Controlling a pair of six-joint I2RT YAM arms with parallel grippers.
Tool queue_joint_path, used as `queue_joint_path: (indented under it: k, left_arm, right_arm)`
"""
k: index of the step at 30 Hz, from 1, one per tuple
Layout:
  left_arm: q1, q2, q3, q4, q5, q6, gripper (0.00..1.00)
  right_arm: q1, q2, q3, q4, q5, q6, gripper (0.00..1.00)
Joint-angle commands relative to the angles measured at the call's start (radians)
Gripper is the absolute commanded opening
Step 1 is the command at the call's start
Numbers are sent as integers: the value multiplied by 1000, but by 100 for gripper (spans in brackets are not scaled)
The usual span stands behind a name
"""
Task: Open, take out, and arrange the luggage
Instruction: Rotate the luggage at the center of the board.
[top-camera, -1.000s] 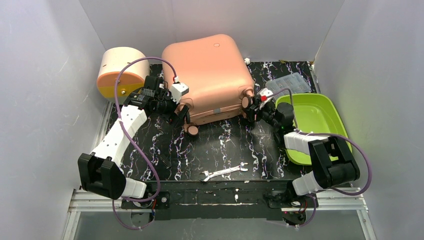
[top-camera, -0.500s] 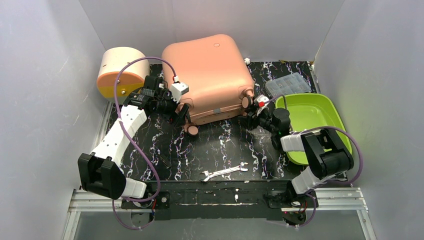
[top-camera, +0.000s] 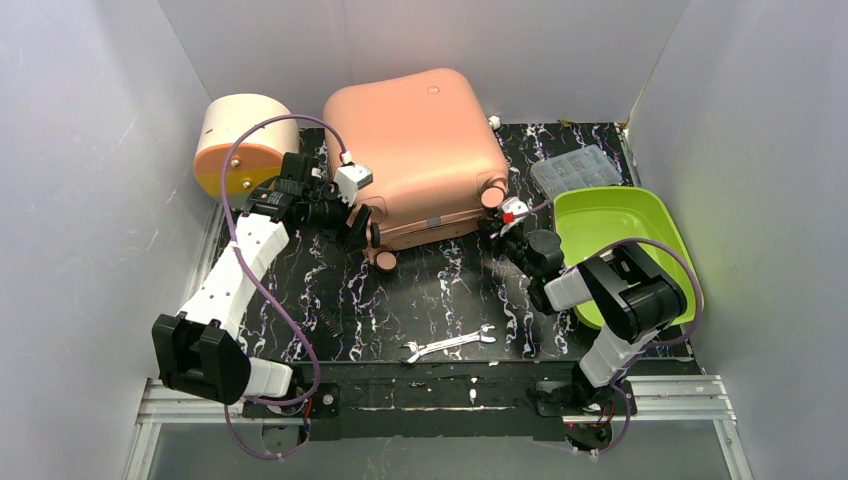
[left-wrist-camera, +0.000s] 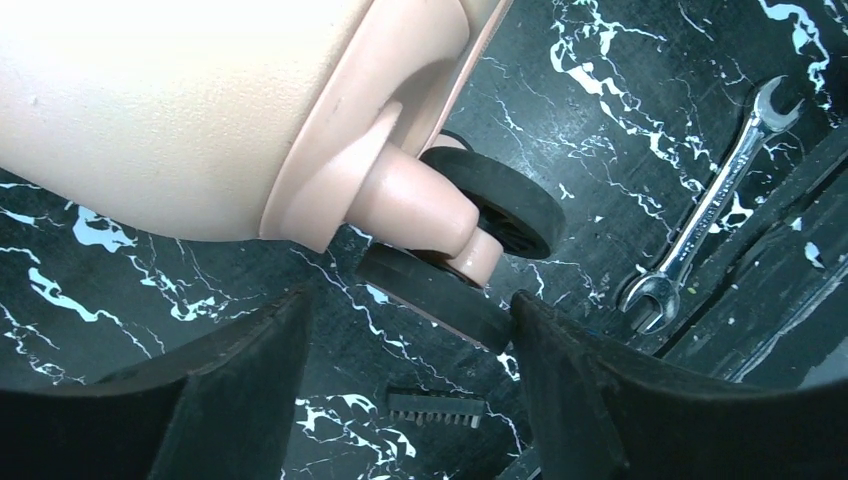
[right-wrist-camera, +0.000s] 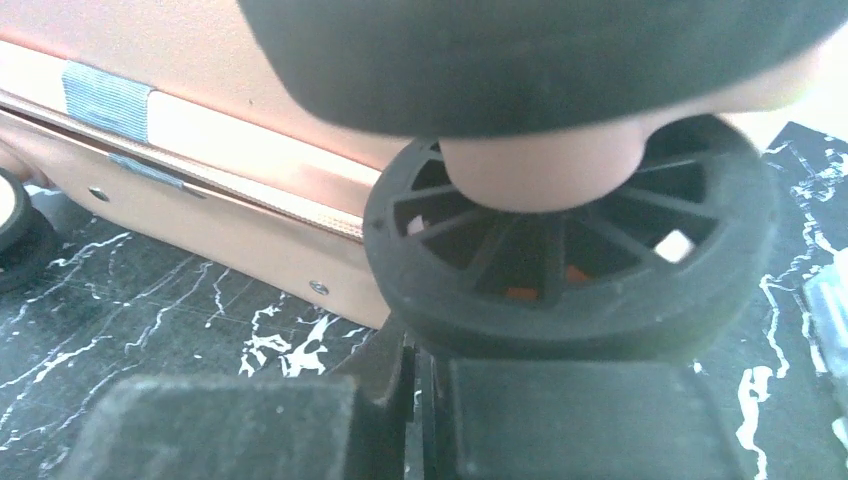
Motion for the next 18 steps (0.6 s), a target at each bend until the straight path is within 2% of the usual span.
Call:
queue_joint_path:
  k: [1, 3, 6, 10, 12, 18]
  left_arm:
    - [9, -35, -8, -10, 8, 11, 65]
    - [9, -37, -12, -10, 1, 12, 59]
    - [9, -43, -19, -9, -11, 16, 39]
    - [9, -49, -25, -6, -24, 16, 21]
    - [9, -52, -25, -6, -35, 18, 16]
    - [10, -55, -15, -7, -68, 28, 11]
  right_arm:
    - [-2, -94, 8, -10, 83, -58, 1]
    - [-12, -126, 2, -61, 84, -56, 1]
    - [-35, -174, 3, -154, 82, -52, 1]
    - [-61, -225, 8, -261, 101, -54, 1]
    - [-76, -240, 11, -309, 79, -61, 1]
    - [-166, -229, 23, -361, 41, -29, 1]
